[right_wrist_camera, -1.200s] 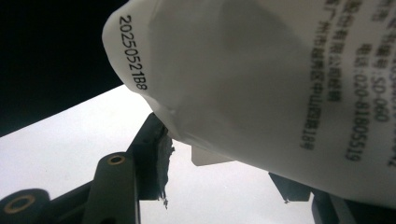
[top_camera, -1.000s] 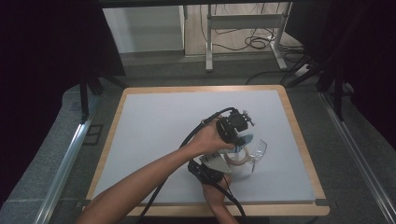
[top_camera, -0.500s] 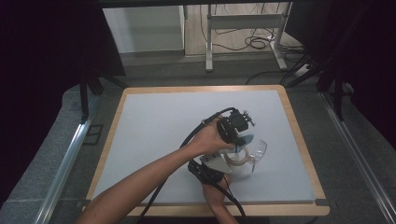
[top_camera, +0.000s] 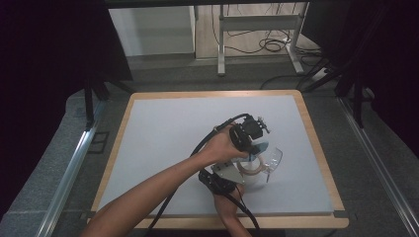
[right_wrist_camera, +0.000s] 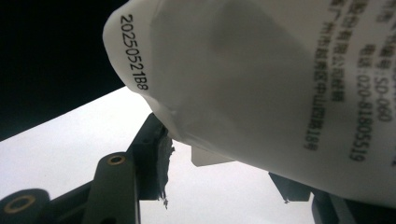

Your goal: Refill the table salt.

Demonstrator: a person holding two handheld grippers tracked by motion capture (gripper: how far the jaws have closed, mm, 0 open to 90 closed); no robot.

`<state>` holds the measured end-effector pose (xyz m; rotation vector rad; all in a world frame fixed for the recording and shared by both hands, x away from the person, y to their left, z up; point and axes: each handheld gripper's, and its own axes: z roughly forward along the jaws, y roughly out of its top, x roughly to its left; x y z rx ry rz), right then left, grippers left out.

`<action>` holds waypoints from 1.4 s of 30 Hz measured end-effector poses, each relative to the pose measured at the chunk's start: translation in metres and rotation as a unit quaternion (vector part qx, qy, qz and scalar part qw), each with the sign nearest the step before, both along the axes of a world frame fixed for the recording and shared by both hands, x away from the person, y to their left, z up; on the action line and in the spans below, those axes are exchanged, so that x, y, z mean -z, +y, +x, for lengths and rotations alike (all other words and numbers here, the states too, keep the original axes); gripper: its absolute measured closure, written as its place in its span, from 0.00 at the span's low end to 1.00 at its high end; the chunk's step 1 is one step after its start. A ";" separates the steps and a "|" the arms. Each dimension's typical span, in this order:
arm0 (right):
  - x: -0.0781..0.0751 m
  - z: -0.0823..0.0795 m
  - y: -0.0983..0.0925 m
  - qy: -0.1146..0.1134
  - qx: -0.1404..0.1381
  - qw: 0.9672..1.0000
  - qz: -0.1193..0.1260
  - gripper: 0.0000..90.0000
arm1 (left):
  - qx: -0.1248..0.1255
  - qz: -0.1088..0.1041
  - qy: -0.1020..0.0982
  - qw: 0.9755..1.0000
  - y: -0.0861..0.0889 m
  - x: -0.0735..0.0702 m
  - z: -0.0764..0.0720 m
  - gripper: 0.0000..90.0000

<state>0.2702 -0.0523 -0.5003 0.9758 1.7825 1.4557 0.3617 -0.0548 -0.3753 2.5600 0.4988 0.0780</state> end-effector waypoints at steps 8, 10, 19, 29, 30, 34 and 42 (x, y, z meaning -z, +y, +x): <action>0.000 0.000 0.001 0.002 0.002 1.000 0.004 0.51 | 0.001 0.005 0.002 1.000 0.000 0.001 0.000 1.00; 0.000 -0.001 0.001 0.002 0.002 1.000 0.005 0.51 | 0.000 0.002 0.001 1.000 0.000 0.001 0.000 1.00; 0.000 -0.001 0.002 0.001 0.003 1.000 0.006 0.51 | 0.000 0.002 0.001 1.000 0.000 0.000 0.000 1.00; -0.003 -0.001 0.002 0.001 0.005 1.000 0.008 0.51 | 0.001 0.000 -0.001 1.000 -0.001 -0.002 -0.001 1.00; -0.003 -0.001 0.002 0.000 0.005 1.000 0.008 0.51 | 0.001 0.000 -0.001 1.000 -0.001 -0.002 -0.001 1.00; -0.003 -0.001 0.001 -0.001 0.006 1.000 0.006 0.51 | 0.003 0.000 -0.001 1.000 -0.001 -0.002 -0.001 1.00; -0.004 -0.001 0.002 -0.003 0.005 1.000 0.003 0.51 | 0.004 -0.003 0.000 1.000 0.000 -0.004 0.000 1.00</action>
